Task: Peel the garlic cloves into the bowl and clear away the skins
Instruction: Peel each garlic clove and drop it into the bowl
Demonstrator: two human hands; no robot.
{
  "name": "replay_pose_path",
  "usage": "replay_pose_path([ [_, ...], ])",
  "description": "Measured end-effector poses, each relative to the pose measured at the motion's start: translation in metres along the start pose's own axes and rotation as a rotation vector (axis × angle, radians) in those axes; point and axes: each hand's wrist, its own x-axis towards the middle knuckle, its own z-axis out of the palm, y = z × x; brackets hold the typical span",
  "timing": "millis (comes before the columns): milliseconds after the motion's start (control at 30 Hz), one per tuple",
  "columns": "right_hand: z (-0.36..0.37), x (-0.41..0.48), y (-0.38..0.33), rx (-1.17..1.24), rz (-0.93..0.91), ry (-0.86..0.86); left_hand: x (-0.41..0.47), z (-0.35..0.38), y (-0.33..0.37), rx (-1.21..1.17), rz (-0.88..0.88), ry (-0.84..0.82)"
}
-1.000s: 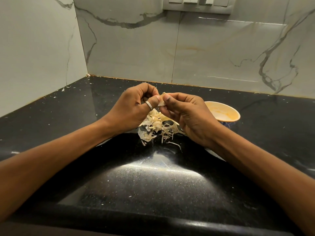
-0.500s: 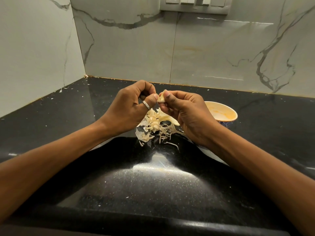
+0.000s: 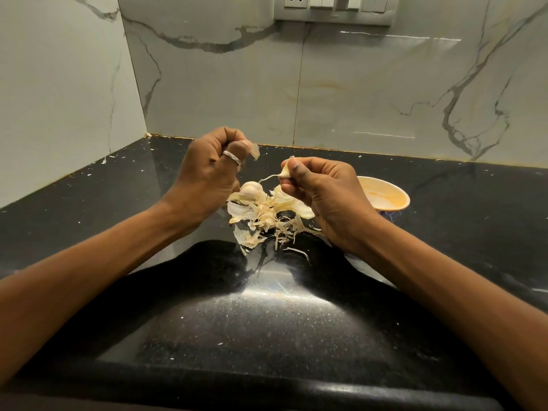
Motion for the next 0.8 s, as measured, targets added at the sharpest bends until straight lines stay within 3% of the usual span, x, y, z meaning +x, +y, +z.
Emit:
replay_pose_path([
  [167,0.001,-0.003,-0.001,-0.049,-0.023,-0.039,-0.004,-0.001,-0.006,0.068,-0.005,-0.029],
  [433,0.001,-0.001,0.002,-0.136,-0.052,-0.069,-0.004,-0.004,-0.018,0.370,0.119,0.032],
  [800,-0.001,0.001,0.005,-0.207,-0.096,-0.118,-0.013,0.000,-0.013,0.527,0.196,-0.116],
])
